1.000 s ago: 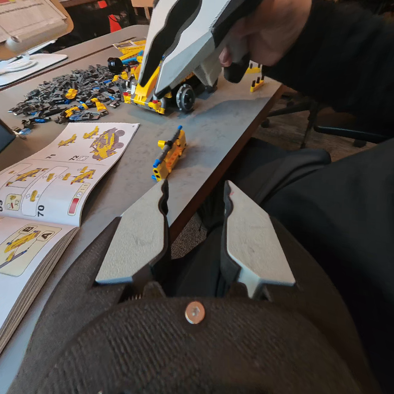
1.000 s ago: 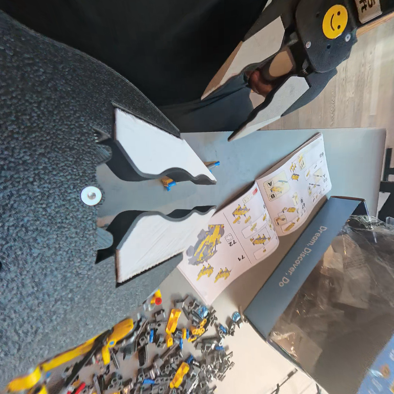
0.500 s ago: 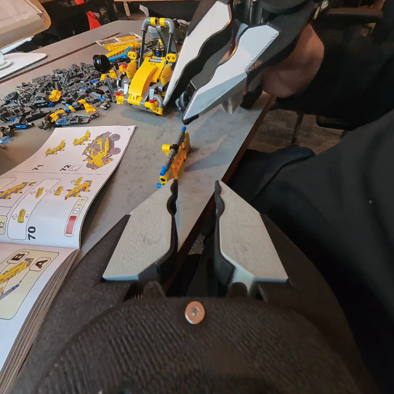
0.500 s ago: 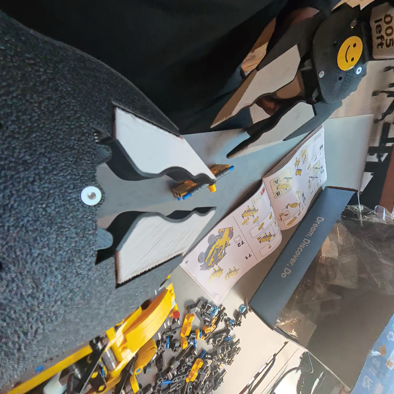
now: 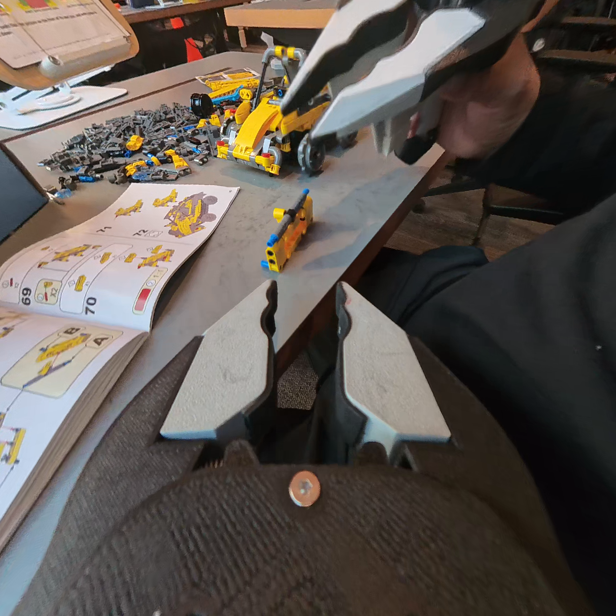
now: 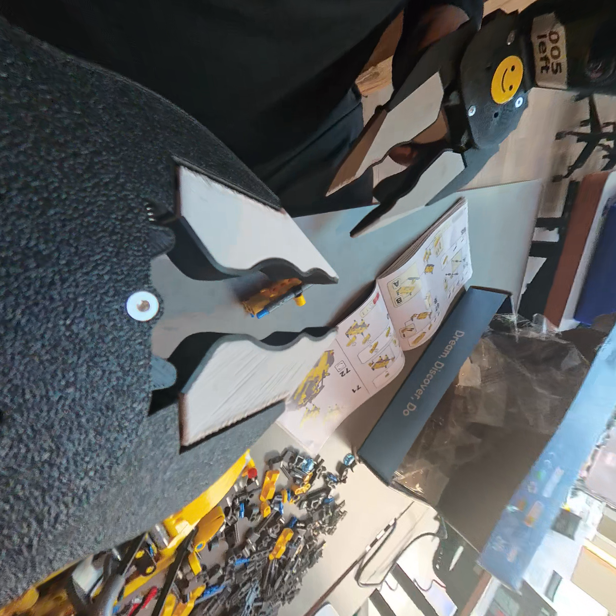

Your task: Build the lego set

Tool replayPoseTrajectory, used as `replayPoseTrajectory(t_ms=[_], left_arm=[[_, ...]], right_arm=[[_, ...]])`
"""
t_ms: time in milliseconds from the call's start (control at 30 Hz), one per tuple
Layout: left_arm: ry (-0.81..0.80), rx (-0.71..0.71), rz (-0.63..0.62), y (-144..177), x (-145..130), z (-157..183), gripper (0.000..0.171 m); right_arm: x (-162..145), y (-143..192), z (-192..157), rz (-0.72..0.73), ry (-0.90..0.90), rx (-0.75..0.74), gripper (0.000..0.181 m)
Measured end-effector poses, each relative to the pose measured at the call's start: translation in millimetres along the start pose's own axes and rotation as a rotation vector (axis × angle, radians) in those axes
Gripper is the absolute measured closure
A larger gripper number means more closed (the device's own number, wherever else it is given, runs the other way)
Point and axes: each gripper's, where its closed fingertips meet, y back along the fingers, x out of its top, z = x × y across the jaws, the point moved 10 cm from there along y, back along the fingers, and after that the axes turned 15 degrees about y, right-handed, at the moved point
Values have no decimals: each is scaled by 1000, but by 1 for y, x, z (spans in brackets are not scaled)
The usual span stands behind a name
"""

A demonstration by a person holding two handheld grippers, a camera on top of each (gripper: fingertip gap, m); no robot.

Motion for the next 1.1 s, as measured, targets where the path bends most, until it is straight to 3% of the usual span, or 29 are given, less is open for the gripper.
replayPoseTrajectory(t_ms=[200,367,733,867,1100], left_arm=[[-17,59,-13,13,-4,2,150],[112,27,-2,11,-3,-8,147],[166,-36,-43,13,-12,-30,145],[204,-38,-21,21,-15,-40,152],[227,-29,7,27,-14,-39,143]], right_arm=[[24,-6,16,52,49,-12,156],[36,-27,33,78,10,22,147],[43,-83,65,-21,-17,103,147],[45,-102,69,-12,-36,118,146],[40,-111,63,-15,-20,150,146]])
